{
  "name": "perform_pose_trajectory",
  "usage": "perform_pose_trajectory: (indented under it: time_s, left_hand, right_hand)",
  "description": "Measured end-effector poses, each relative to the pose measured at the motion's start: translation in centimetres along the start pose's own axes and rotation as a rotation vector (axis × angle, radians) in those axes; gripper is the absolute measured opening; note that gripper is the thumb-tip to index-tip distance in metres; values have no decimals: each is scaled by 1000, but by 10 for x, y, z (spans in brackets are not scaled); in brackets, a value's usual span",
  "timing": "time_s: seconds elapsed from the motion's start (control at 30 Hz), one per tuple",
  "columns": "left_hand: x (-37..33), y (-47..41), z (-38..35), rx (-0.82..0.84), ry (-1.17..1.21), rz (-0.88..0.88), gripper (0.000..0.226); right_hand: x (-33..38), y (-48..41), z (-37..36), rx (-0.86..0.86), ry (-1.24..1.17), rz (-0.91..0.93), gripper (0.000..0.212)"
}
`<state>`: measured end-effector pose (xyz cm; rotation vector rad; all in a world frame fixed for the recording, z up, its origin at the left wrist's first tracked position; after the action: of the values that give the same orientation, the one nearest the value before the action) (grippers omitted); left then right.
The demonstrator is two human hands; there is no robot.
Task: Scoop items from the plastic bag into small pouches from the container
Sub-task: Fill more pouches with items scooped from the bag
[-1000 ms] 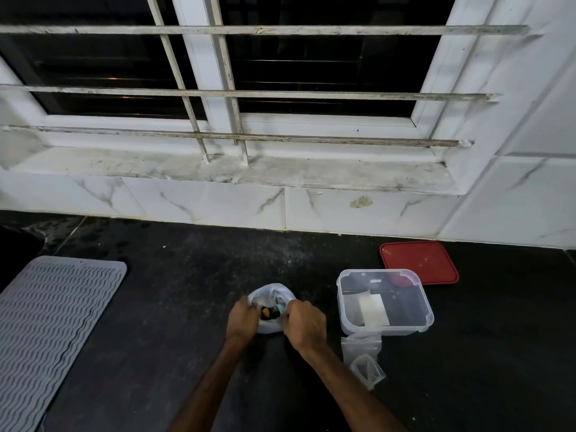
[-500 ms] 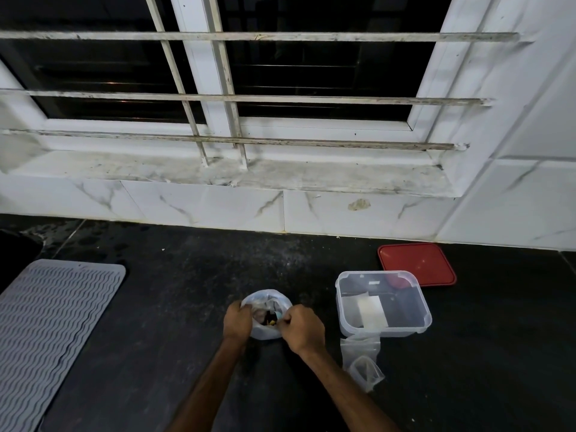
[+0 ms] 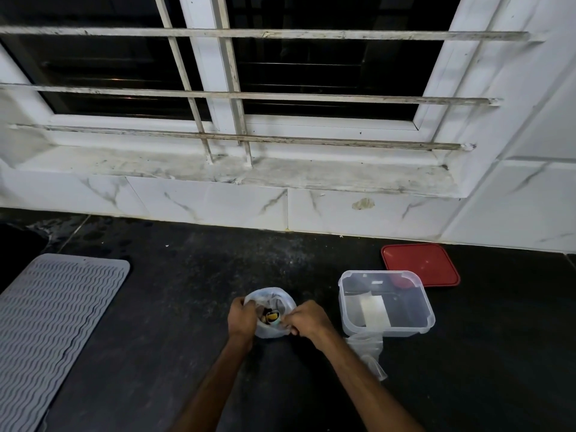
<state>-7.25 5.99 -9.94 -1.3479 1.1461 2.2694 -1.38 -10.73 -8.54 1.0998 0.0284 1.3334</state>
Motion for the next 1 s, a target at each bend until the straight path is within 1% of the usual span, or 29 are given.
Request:
perform_pose_trajectory:
  time_s: [0.07, 0.13, 0.23, 0.33, 0.43, 0.53, 0.57, 0.63, 0.67, 0.7, 0.8, 0.87, 1.0]
  left_hand:
    - [-1, 0, -2, 17, 29, 4, 19]
    - [0, -2, -4, 35, 46, 5, 21]
    - [0, -1, -6, 44, 60, -5, 22]
    - [3, -3, -7, 33, 81, -10, 21]
    - [1, -3, -11, 29, 50, -18, 19]
    - [-1, -2, -15, 27, 58, -34, 21]
    - [-1, -2, -15, 30, 68, -35, 22]
    - [0, 0, -13, 33, 88, -34, 23]
    - [1, 1, -13, 31, 96, -36, 24]
    - [1, 2, -12, 27, 102, -39, 23]
    - [-1, 4, -9, 19, 109, -52, 21]
    - [-2, 4, -7, 23, 101, -64, 23]
    - [-6, 6, -2, 61, 114, -98, 26]
  right_hand:
    - [-3, 0, 3, 11, -9, -10, 26]
    - [-2, 1, 7, -38, 100, 9, 21]
    - [10, 8, 12, -161, 346, 106, 28]
    - [20, 13, 10, -202, 412, 163, 31]
    - [16, 11, 5, -144, 330, 132, 34]
    - [2, 9, 1, -52, 74, -19, 41]
    - [-3, 8, 0, -15, 3, -65, 39]
    - [-11, 9, 1, 57, -81, -115, 21]
    - [-15, 7, 1, 77, -100, -129, 15]
    - [-15, 7, 2, 86, -127, -120, 14]
    - [-12, 8, 2, 85, -128, -91, 19]
    - [-9, 9, 1, 120, -96, -83, 22]
    - [-5, 12, 8, 164, -69, -48, 19]
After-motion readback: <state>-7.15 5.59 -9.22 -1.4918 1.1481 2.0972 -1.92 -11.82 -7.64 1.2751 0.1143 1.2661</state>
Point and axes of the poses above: each hand's wrist, its own y-axis away from the middle knuckle, its own z-axis out of the back of the hand, x = y × z, the point moved 7 cm from there along -y, towards the middle knuckle, and after that the axes turned 1 degree about y, right-handed, at the moved point
